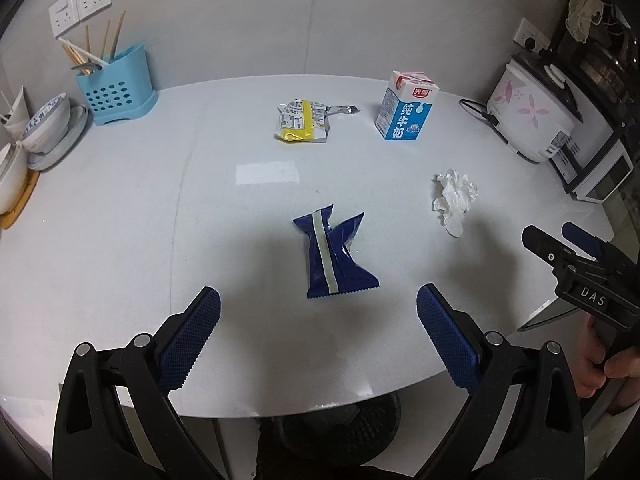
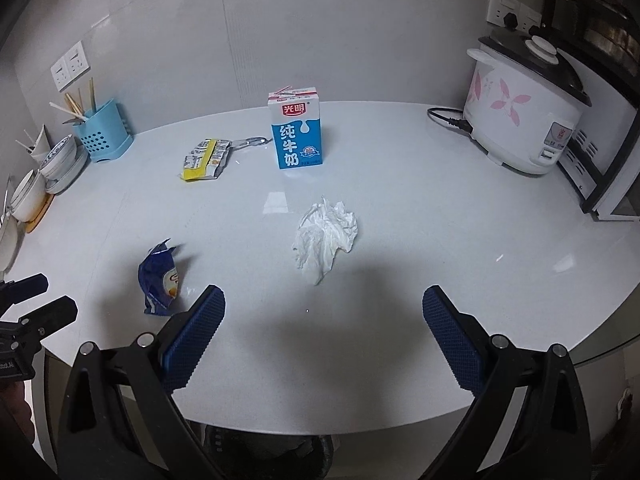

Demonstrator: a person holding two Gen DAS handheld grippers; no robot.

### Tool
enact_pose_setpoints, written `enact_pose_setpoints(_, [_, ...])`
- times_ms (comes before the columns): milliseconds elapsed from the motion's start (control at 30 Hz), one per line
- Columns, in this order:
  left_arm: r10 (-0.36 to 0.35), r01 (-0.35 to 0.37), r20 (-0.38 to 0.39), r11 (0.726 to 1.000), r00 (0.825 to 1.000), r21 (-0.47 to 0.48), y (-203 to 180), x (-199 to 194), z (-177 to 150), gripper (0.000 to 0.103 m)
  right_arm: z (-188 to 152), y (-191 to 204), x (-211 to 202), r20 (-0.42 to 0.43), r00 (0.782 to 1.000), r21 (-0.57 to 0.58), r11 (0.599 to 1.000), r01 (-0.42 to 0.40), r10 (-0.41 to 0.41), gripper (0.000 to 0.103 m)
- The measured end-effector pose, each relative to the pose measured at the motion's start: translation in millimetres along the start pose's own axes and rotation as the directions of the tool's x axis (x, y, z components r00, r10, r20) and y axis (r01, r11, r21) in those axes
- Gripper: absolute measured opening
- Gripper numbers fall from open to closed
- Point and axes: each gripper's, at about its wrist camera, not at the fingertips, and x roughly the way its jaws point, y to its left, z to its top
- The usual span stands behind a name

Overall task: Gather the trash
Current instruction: 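Raise both open tools back over the counter toward the blue wrapper and tissue, then grasp the blue snack wrapper with the left tool while the right tool grasps the white tissue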

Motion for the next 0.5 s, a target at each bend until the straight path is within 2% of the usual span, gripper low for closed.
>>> enact_pose_setpoints(200, [-0.015, 0.016, -0.071, 1.000, 0.997, 0.002, 2.7, 42.5, 21.0, 0.096, 19.9, 0.7, 40.3, -0.046, 0.999, 0.005, 1.000, 0.029, -0.029, 0.095])
enact_pose_setpoints(367, [-0.021, 0.021, -0.128, 1.000, 0.992, -0.003, 6.3, 81.2, 29.6, 0.096, 33.9, -1.5, 80.8, -0.090, 0.995, 0.032, 0.998, 0.056, -0.053, 0.086])
enact_pose_setpoints(500, [-0.020, 0.019, -0.155, 1.000, 0.988, -0.003, 9.8, 102.0, 33.0, 0.094, 44.2, -1.6, 106.4, -0.099, 0.993, 0.047, 0.997, 0.069, -0.064, 0.084])
